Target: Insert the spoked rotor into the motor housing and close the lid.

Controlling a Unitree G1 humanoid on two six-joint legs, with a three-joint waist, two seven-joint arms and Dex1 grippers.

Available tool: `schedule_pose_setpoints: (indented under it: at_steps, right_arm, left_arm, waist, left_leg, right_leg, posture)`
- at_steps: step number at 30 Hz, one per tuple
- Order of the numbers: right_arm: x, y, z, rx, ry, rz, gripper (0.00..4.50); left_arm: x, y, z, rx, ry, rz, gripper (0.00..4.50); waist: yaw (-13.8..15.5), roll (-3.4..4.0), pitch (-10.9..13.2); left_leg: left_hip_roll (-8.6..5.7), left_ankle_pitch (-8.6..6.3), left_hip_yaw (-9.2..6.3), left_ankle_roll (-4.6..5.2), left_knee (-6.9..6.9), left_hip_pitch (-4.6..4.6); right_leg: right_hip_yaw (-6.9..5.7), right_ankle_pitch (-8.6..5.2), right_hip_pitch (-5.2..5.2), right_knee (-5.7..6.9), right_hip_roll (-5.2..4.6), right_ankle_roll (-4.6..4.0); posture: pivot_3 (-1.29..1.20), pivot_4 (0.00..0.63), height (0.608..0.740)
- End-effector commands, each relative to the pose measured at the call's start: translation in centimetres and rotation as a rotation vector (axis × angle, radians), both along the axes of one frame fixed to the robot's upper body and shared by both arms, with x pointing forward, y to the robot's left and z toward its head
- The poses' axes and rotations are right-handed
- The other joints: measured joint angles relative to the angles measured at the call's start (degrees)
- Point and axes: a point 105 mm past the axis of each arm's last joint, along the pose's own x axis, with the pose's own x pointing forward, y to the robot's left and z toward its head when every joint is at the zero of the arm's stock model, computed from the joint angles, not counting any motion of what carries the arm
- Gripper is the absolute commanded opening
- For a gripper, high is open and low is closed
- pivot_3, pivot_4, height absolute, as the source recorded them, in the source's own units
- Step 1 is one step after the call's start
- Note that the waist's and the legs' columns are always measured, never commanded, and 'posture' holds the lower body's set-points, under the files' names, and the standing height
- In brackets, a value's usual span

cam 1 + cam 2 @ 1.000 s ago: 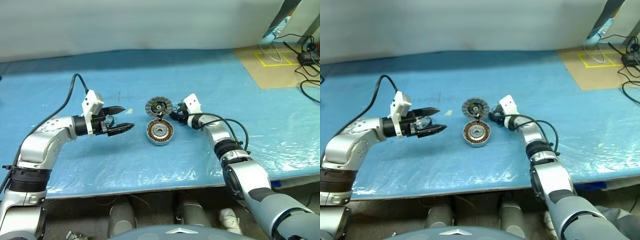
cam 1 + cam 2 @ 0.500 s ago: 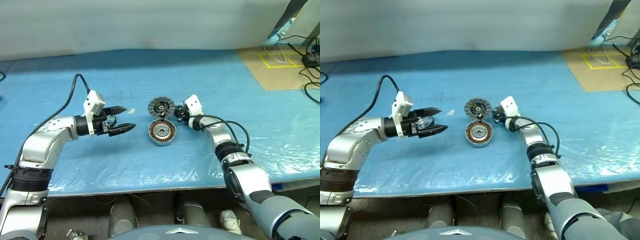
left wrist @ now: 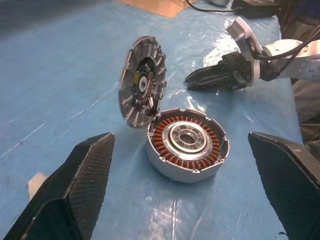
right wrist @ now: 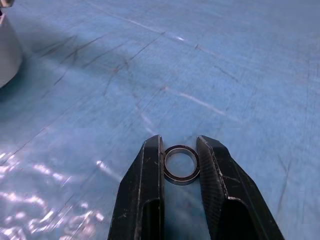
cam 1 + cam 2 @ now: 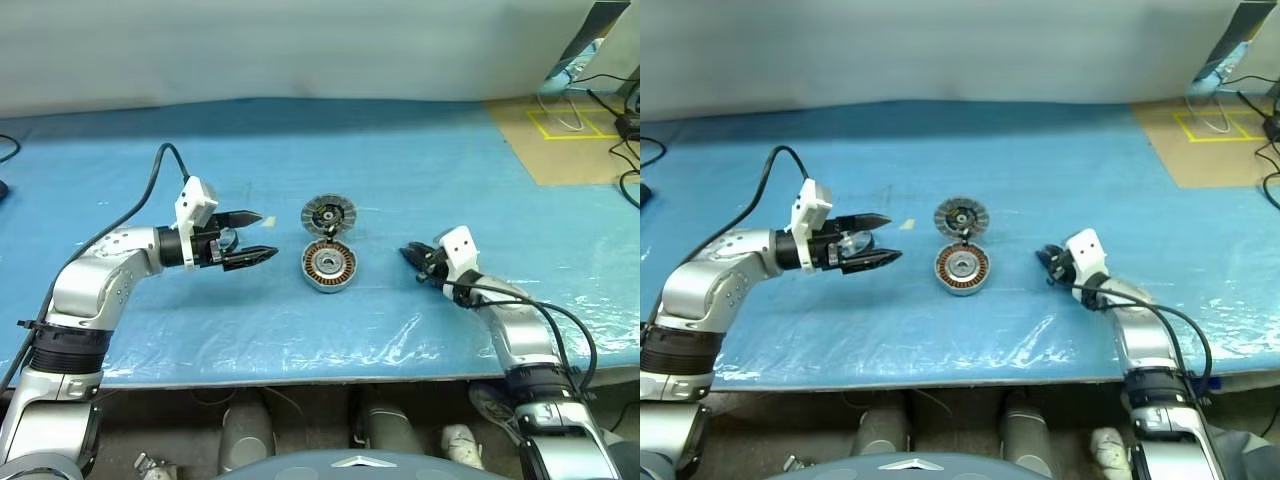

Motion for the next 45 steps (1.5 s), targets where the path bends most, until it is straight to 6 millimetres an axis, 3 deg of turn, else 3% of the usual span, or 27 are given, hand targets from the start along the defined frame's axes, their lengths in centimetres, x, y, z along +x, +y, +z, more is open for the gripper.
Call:
schedule_pose_setpoints:
  at_steps: [1, 8, 12, 17, 22, 25, 28, 30, 35, 40, 45]
  right_arm:
    - [-1.3, 1.2, -1.2, 0.0, 0.068, 0.018, 0.58]
    - [-1.6, 2.0, -0.5, 0.009, 0.042, 0.022, 0.58]
    - [-0.9, 2.7, 2.6, 0.031, -0.037, 0.053, 0.58]
    - [-2.4, 6.3, 7.7, 0.091, -0.1, 0.26, 0.58]
    - [-4.0, 9.9, 10.7, 0.13, -0.079, 0.473, 0.58]
    - [-3.6, 11.2, 10.9, 0.136, -0.057, 0.521, 0.58]
    - [-3.7, 12.1, 9.3, 0.042, -0.015, 0.602, 0.58]
    - [-3.3, 12.7, 9.0, 0.069, 0.0, 0.616, 0.58]
    - [-2.4, 12.9, 6.7, 0.01, 0.041, 0.642, 0.58]
    - [-1.4, 13.3, 6.9, 0.008, 0.025, 0.654, 0.58]
    - [-1.4, 13.5, 5.5, -0.031, 0.039, 0.672, 0.58]
  left_arm:
    - [0.1, -0.3, 0.9, 0.009, -0.029, -0.034, 4.5]
    - [0.0, -0.7, 1.0, 0.011, -0.028, -0.054, 4.5]
    - [-0.2, -0.7, 1.0, 0.005, -0.024, -0.055, 4.5]
    - [-1.7, -1.2, 0.1, 0.011, 0.008, -0.093, 4.5]
    - [-2.1, -2.0, 0.2, 0.004, -0.012, -0.105, 4.5]
    - [-2.2, -2.4, 0.2, 0.0, -0.016, -0.106, 4.5]
    - [-2.8, -2.6, -0.4, 0.013, -0.007, -0.117, 4.5]
    - [-3.4, -2.7, -0.8, 0.022, -0.005, -0.125, 4.5]
    - [-4.0, -2.5, -1.1, 0.038, -0.018, -0.114, 4.5]
    - [-4.0, -2.5, -1.2, 0.022, -0.018, -0.093, 4.5]
    - [-4.1, -2.1, -1.8, 0.022, -0.007, -0.075, 4.5]
  waist:
    - [-0.1, 0.0, 0.0]
    - [-0.2, 0.0, 0.0]
    - [-0.2, 0.02, 0.0]
    - [-0.3, 0.12, 0.1]
    - [0.0, 0.12, 0.1]
    - [0.0, 0.12, 0.1]
    - [0.0, 0.12, 0.1]
    - [-0.1, 0.11, 0.1]
    - [-0.1, 0.12, 0.1]
    - [-0.1, 0.12, 0.1]
    - [-0.1, 0.11, 0.1]
  left_leg:
    - [0.0, 0.0, 0.0, 0.0, -0.01, 0.0]
    - [0.0, -0.06, 0.0, -0.13, -0.11, -0.04]
    - [0.0, -0.08, 0.0, -0.15, -0.11, -0.04]
    - [-0.02, -0.08, 0.05, -0.15, -0.11, -0.13]
    - [0.0, -0.08, 0.05, -0.15, -0.1, -0.13]
    - [-0.02, -0.08, 0.04, -0.15, -0.05, -0.13]
    - [-0.01, -0.07, 0.04, -0.16, -0.04, -0.13]
    - [-0.02, -0.07, 0.05, -0.17, -0.05, -0.15]
    - [0.0, -0.08, 0.05, -0.18, -0.05, -0.18]
    - [-0.01, -0.08, 0.05, -0.17, 0.06, -0.18]
    - [0.0, -0.08, 0.05, -0.17, 0.13, -0.14]
  right_leg:
    - [0.01, 0.0, -0.01, -0.01, 0.01, 0.0]
    - [0.0, -0.09, -0.05, -0.11, 0.03, 0.05]
    - [0.0, -0.09, -0.06, -0.09, 0.03, 0.05]
    - [0.03, -0.09, -0.23, -0.03, 0.03, 0.05]
    - [0.02, -0.1, -0.21, 0.0, 0.03, 0.05]
    - [0.03, -0.1, -0.2, 0.03, 0.02, 0.05]
    - [0.03, -0.09, -0.2, 0.06, 0.01, 0.05]
    - [0.02, -0.09, -0.2, 0.04, 0.01, 0.05]
    - [0.02, -0.09, -0.25, 0.09, 0.02, 0.04]
    - [0.03, -0.09, -0.23, 0.13, 0.02, 0.04]
    - [0.03, -0.09, -0.19, 0.18, 0.02, 0.03]
  posture:
    - [0.0, 0.15, 0.74]
    - [0.0, 0.15, 0.74]
    - [0.0, 0.15, 0.74]
    - [0.0, 0.15, 0.74]
    - [0.0, 0.15, 0.74]
    - [0.0, 0.15, 0.74]
    - [0.0, 0.15, 0.74]
    - [0.0, 0.15, 0.74]
    - [0.0, 0.15, 0.74]
    - [0.0, 0.15, 0.74]
    - [0.0, 0.15, 0.74]
